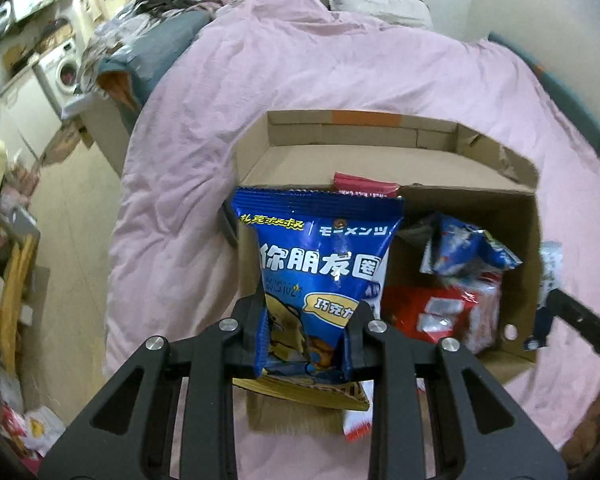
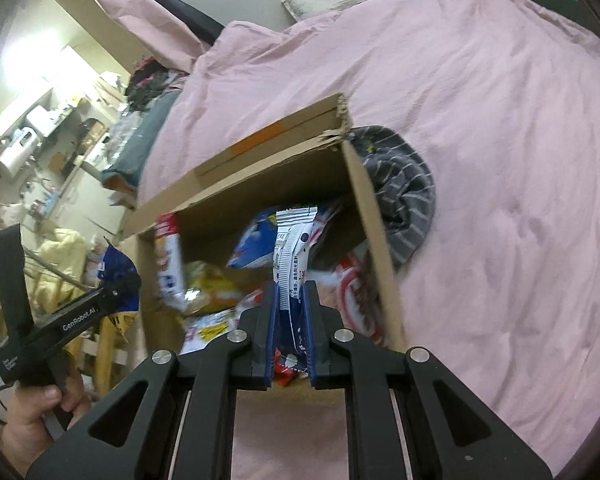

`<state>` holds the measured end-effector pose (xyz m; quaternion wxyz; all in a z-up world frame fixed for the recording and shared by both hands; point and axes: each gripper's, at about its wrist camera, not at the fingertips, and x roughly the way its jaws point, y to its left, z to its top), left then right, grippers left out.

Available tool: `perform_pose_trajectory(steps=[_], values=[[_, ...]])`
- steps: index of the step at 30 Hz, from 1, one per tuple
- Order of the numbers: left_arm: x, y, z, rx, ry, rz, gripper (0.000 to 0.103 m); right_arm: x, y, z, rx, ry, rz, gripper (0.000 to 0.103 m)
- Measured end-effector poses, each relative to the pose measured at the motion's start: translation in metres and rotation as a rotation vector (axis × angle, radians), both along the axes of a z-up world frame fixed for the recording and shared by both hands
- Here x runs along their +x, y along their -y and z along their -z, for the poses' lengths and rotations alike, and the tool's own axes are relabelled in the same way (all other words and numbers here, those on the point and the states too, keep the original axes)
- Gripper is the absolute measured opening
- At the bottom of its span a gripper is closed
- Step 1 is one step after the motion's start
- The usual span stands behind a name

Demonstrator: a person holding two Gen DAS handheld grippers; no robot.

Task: Organize snacks
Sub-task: 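Lift the blue bag and white bar and carry both over the box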

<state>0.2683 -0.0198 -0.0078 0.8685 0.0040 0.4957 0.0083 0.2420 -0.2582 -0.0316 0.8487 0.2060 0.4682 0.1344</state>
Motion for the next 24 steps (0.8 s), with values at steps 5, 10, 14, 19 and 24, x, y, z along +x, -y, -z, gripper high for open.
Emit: perform_pose_trajectory(steps=[5,10,14,19,24], values=[[0.019,0.005,0.029,-0.018,-0.052,0.014,0.023,0.008,0.003,0.005,-0.018,-0.004,0.031,0.012],[0.025,0.006,0.045,-0.162,-0.122,0.079,0.023,0.010,0.004,0.008,-0.059,-0.001,0.063,0.012],[0.024,0.013,0.044,-0.181,-0.125,0.107,0.023,0.013,0.001,0.015,-0.045,-0.025,0.054,0.012],[0.023,0.019,0.042,-0.196,-0.130,0.110,0.023,0.014,-0.008,0.021,-0.086,-0.044,0.038,0.012],[0.023,0.021,0.043,-0.200,-0.129,0.096,0.023,0.012,-0.010,0.023,-0.077,-0.051,0.028,0.012]])
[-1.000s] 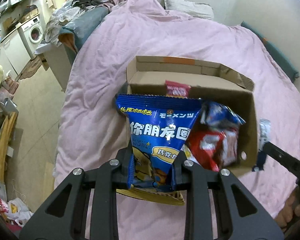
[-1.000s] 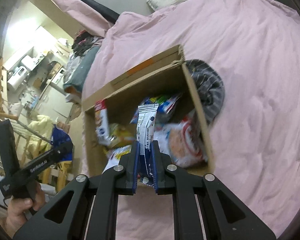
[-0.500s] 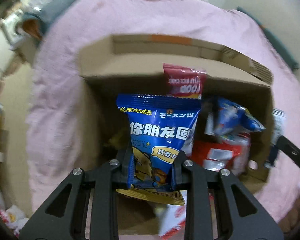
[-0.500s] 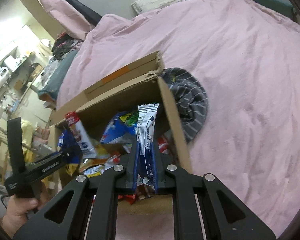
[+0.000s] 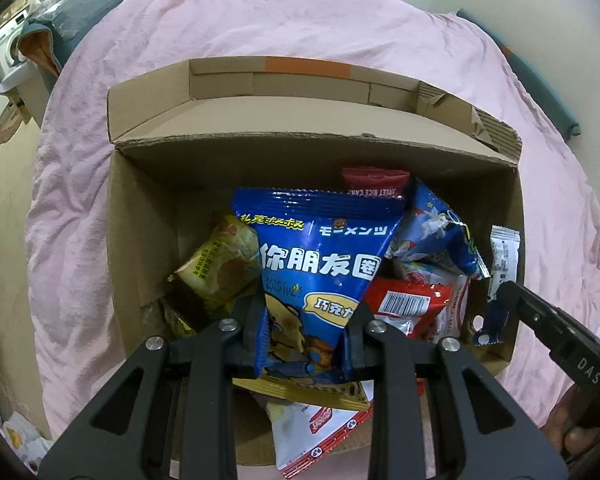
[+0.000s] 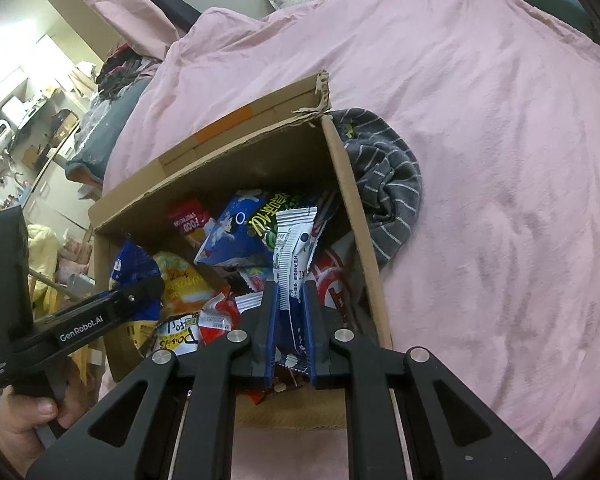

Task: Organize snacks
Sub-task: 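Lift the blue bag and white bar and carry both over the box, then open both grippers to drop the bag and bar into the box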

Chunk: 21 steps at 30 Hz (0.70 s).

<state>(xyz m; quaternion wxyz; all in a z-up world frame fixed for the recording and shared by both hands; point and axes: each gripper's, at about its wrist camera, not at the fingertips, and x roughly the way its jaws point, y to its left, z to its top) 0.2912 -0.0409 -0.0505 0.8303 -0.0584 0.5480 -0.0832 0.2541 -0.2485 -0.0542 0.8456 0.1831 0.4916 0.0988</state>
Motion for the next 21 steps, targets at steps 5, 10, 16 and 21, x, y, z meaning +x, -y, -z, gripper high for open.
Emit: perform_pose_trajectory(steps=[5,10,16,21], values=[[-0.001,-0.001,-0.002,-0.012,0.004,-0.011,0.024,-0.001,0.001,0.001,0.020,-0.002,-0.003,0.013],[-0.001,-0.004,-0.005,-0.046,0.008,-0.023,0.041,-0.001,0.000,0.002,0.026,-0.007,-0.015,0.013],[-0.003,-0.013,-0.013,-0.080,0.037,-0.081,0.076,-0.003,0.000,-0.003,0.046,0.016,-0.021,0.017],[-0.016,-0.009,-0.033,-0.005,0.136,-0.060,0.076,-0.005,0.000,-0.010,0.055,0.047,-0.017,0.017]])
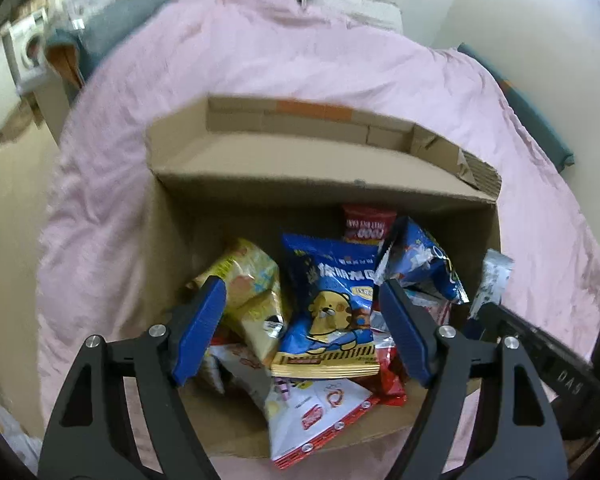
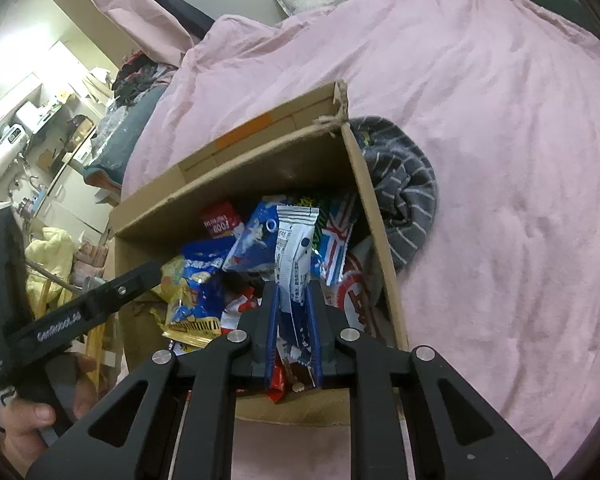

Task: Organize snacks

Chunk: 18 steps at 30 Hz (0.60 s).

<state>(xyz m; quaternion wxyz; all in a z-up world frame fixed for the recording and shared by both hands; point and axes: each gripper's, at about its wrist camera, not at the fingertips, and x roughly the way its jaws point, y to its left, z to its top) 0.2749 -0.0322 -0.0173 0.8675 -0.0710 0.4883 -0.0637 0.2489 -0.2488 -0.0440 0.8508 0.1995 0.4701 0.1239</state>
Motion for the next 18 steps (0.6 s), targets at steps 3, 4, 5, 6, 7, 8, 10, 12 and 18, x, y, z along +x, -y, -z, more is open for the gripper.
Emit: perform_pose_trajectory(steps=[3,4,5,6,7,8,10,12,18], values=[[-0.009,0.002,-0.016,0.040,0.068,0.013,0.076,-0.004,-0.001,-0.010,0.006,0.039,0.001,0.030],[-0.011,0.001,-0.019,0.047,0.082,0.011,0.076,-0.006,-0.001,-0.013,-0.002,0.048,0.003,0.051],[-0.013,0.001,-0.023,0.062,0.100,0.002,0.076,-0.008,-0.002,-0.016,-0.013,0.056,0.008,0.063],[-0.017,-0.001,-0.026,0.082,0.121,-0.011,0.076,-0.011,-0.002,-0.019,-0.027,0.072,0.018,0.074],[-0.021,-0.002,-0.030,0.102,0.139,-0.016,0.076,-0.014,-0.003,-0.020,-0.030,0.084,0.021,0.075],[-0.023,-0.002,-0.031,0.110,0.147,-0.017,0.076,-0.016,-0.004,-0.023,-0.030,0.092,0.019,0.075],[-0.028,-0.006,-0.032,0.111,0.170,-0.017,0.076,-0.021,-0.008,-0.028,-0.031,0.102,0.002,0.075],[-0.035,-0.012,-0.033,0.110,0.175,-0.032,0.077,-0.030,-0.011,-0.035,-0.050,0.131,0.001,0.078],[-0.063,-0.029,-0.036,0.050,0.162,-0.051,0.092,-0.059,-0.029,-0.060,-0.138,0.232,-0.025,0.083]])
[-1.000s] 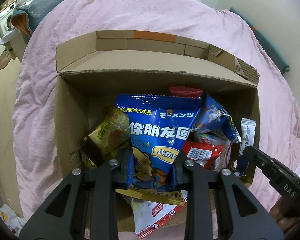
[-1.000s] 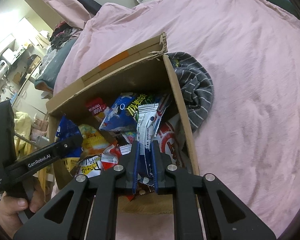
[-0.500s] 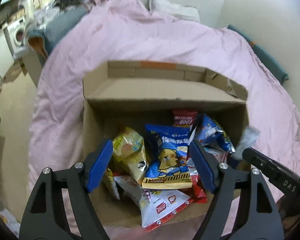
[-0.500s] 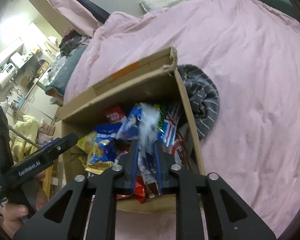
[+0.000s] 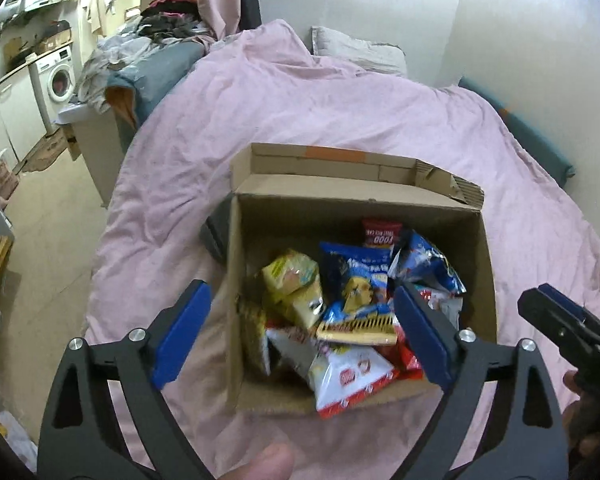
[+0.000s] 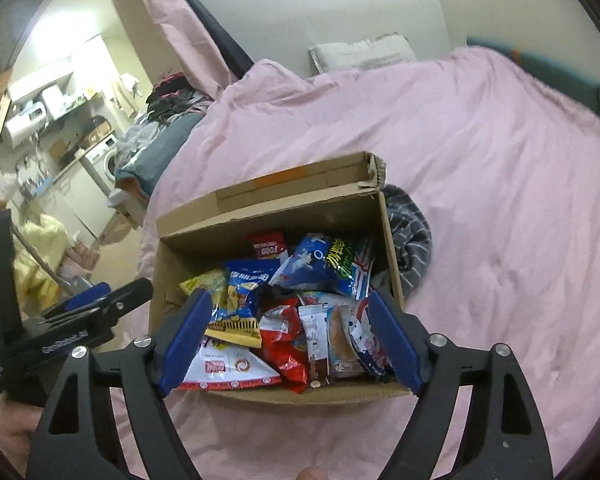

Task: Organize snacks

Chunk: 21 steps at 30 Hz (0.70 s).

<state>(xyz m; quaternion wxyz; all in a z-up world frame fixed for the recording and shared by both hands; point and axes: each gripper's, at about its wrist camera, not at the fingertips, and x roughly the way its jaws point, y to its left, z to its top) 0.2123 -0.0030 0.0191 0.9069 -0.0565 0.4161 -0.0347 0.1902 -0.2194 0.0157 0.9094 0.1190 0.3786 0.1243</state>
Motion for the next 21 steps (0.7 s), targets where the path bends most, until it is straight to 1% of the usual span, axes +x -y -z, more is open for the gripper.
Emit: perform_pose_trajectory(steps=[2,3,4,5,7,9,11,13,15,16,19,21], values=[[-0.012,-0.003,-0.004,0.019,0.007,0.000,0.096,-0.005,-0.002,-0.001,0.003,0.003,-0.006,0.083],[-0.019,-0.005,-0.006,0.023,0.013,0.000,0.101,-0.008,-0.003,-0.001,0.008,0.001,-0.007,0.084],[-0.024,-0.008,-0.007,0.025,0.017,-0.002,0.103,-0.014,-0.003,-0.001,0.018,0.001,-0.008,0.086],[-0.030,-0.010,-0.008,0.026,0.023,-0.008,0.103,-0.018,-0.003,-0.002,0.023,0.002,-0.009,0.087],[-0.042,-0.015,-0.011,0.024,0.025,-0.012,0.103,-0.026,-0.003,-0.002,0.021,0.005,-0.008,0.095],[-0.056,-0.018,-0.012,0.030,0.034,-0.008,0.103,-0.034,-0.004,-0.003,0.017,0.009,-0.007,0.099],[-0.067,-0.018,-0.014,0.049,0.038,-0.004,0.103,-0.042,-0.003,-0.003,0.018,0.014,-0.002,0.100],[-0.078,-0.017,-0.015,0.062,0.042,0.004,0.103,-0.050,-0.002,-0.003,0.024,0.019,0.005,0.103],[-0.088,-0.016,-0.015,0.075,0.037,0.010,0.103,-0.059,-0.003,-0.004,0.016,0.029,0.018,0.103],[-0.094,-0.016,-0.015,0.076,0.036,0.017,0.103,-0.066,-0.004,-0.004,0.010,0.034,0.019,0.103],[-0.110,-0.019,-0.018,0.078,0.056,0.019,0.103,-0.079,-0.003,-0.001,0.036,0.028,0.033,0.103],[-0.118,-0.022,-0.019,0.074,0.067,0.011,0.103,-0.089,-0.005,0.001,0.011,0.030,0.042,0.103]])
